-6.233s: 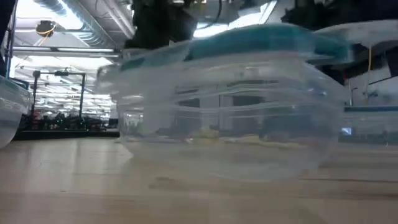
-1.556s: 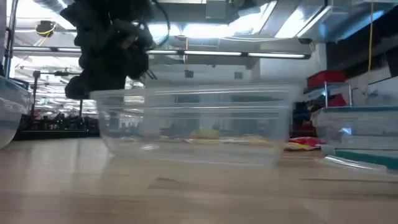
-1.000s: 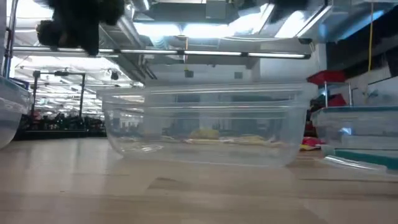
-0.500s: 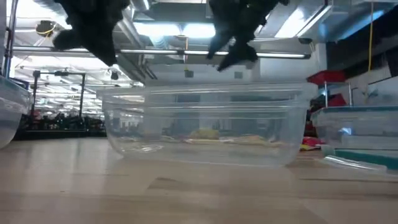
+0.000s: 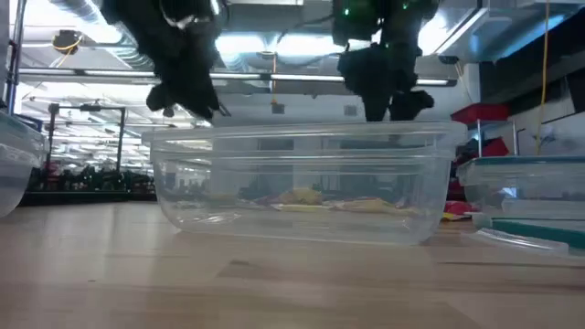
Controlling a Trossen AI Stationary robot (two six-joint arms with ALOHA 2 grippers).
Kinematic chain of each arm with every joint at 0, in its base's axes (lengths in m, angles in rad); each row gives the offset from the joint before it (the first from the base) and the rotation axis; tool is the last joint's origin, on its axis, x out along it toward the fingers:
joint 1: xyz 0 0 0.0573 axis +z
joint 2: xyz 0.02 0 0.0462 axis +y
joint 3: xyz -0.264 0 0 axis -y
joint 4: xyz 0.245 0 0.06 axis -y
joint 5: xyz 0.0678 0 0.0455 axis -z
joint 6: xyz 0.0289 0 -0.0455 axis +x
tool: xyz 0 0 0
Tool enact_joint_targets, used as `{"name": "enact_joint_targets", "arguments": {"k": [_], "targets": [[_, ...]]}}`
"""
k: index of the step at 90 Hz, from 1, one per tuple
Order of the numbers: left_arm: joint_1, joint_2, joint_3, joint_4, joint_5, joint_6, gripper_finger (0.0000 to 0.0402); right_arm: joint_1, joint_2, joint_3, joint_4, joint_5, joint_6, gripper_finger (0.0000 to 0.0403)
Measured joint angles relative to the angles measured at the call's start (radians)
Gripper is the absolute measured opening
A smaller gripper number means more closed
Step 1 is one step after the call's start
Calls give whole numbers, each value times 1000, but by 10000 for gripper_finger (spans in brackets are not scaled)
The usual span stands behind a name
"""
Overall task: Sort candy
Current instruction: Put the yellow candy into the rectangular transparent bin
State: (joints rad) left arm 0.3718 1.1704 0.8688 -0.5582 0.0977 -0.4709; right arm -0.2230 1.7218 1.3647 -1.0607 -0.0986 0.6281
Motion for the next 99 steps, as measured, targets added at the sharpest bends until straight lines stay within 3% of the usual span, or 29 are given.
{"name": "enact_joint_targets", "arguments": {"k": [22, 66, 78, 99], "targets": [[60, 19, 0, 6, 46, 59, 106, 7, 99, -55, 17, -82, -13, 252], [69, 18, 0, 22, 67, 38, 106, 145, 259, -61, 15, -17, -4, 246], [69, 18, 0, 21, 67, 37, 106, 160, 275, -60, 17, 15, -3, 199], [69, 14, 0, 22, 91, 38, 106, 164, 273, -15, -8, 104, -31, 61]]}}
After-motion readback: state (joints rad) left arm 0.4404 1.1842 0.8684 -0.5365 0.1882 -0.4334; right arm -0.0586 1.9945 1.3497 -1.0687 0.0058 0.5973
